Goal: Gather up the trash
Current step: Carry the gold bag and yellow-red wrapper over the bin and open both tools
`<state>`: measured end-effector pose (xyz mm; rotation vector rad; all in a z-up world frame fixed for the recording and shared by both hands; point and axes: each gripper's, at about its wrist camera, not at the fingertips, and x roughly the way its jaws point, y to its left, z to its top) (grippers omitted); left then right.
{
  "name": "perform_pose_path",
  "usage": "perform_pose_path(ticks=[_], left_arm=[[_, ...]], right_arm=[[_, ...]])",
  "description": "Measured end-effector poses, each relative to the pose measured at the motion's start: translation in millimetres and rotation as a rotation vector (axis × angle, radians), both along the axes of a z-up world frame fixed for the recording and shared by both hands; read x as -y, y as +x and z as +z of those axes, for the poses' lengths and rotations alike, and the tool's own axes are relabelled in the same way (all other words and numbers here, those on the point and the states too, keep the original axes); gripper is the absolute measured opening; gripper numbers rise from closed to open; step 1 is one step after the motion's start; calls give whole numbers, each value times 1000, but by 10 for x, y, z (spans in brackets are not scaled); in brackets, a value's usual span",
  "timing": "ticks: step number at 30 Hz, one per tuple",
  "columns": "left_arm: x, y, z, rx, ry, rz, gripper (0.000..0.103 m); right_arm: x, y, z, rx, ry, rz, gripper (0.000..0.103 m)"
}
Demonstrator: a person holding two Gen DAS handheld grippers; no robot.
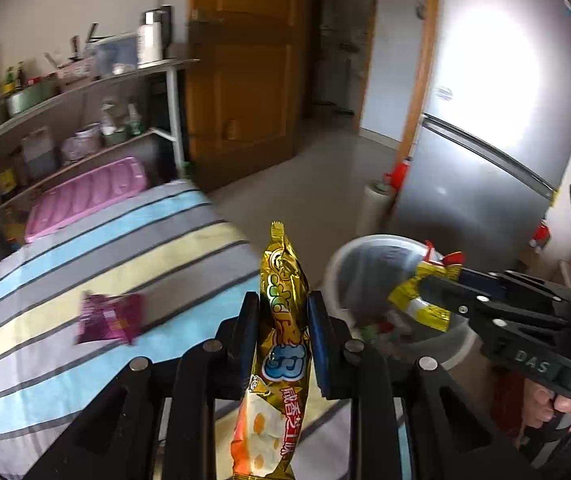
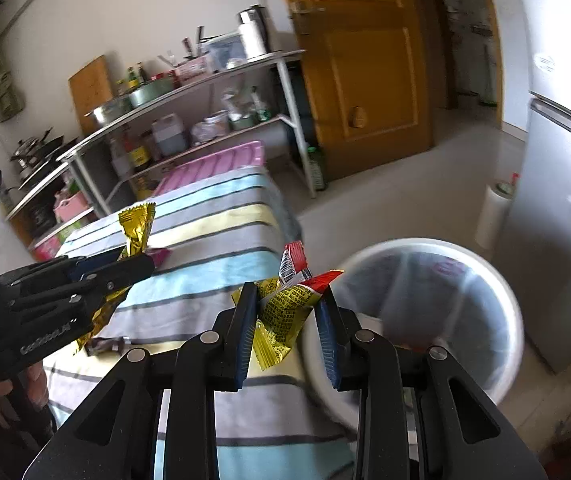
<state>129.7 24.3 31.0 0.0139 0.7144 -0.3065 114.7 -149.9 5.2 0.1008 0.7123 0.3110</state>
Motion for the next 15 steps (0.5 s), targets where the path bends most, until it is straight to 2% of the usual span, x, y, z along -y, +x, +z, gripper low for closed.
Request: perform_pose_path(ticks=[7,15], left_arm=[[651,152,-179,-66,-31,-129,26],[1201,302,-403,-140,-11,-210,26]], right_arm=[[584,196,-274,-83,-51,-111,30],[923,385,-634,-183,-92,-161,30]])
